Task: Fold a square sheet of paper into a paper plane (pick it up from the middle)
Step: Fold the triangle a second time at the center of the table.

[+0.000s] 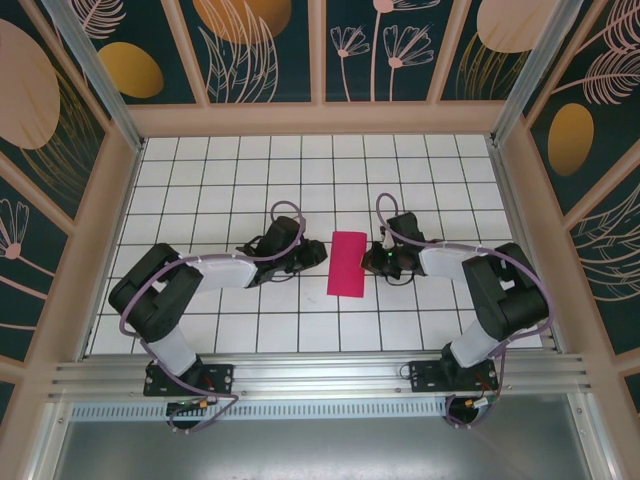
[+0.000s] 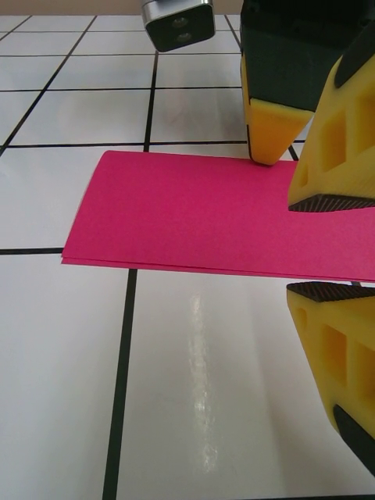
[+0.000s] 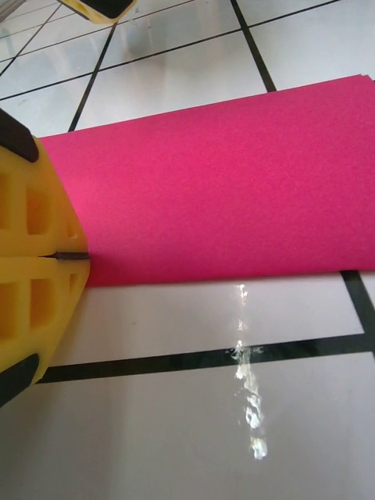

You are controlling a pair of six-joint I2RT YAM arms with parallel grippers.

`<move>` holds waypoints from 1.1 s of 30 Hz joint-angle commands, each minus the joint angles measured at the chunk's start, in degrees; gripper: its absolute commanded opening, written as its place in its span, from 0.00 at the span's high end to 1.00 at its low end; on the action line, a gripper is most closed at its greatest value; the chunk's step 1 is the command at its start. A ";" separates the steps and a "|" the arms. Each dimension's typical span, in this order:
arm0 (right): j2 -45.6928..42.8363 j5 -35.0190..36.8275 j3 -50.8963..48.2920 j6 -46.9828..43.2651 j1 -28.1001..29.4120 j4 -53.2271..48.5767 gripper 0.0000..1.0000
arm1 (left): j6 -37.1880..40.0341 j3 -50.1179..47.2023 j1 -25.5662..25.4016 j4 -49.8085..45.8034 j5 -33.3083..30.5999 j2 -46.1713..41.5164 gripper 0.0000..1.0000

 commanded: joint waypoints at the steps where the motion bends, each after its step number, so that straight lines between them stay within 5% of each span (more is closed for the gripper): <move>1: -0.67 1.02 -1.33 0.31 0.27 0.67 0.99 | -0.39 2.01 0.16 1.29 1.48 2.08 0.68; 17: -4.31 -3.09 -2.67 0.75 -0.60 3.69 0.97 | -0.82 3.26 0.06 0.50 4.55 4.19 0.65; 33: -2.60 -1.05 -3.51 0.14 -0.77 2.94 0.97 | -6.65 -5.45 -0.67 4.13 7.51 -1.80 0.59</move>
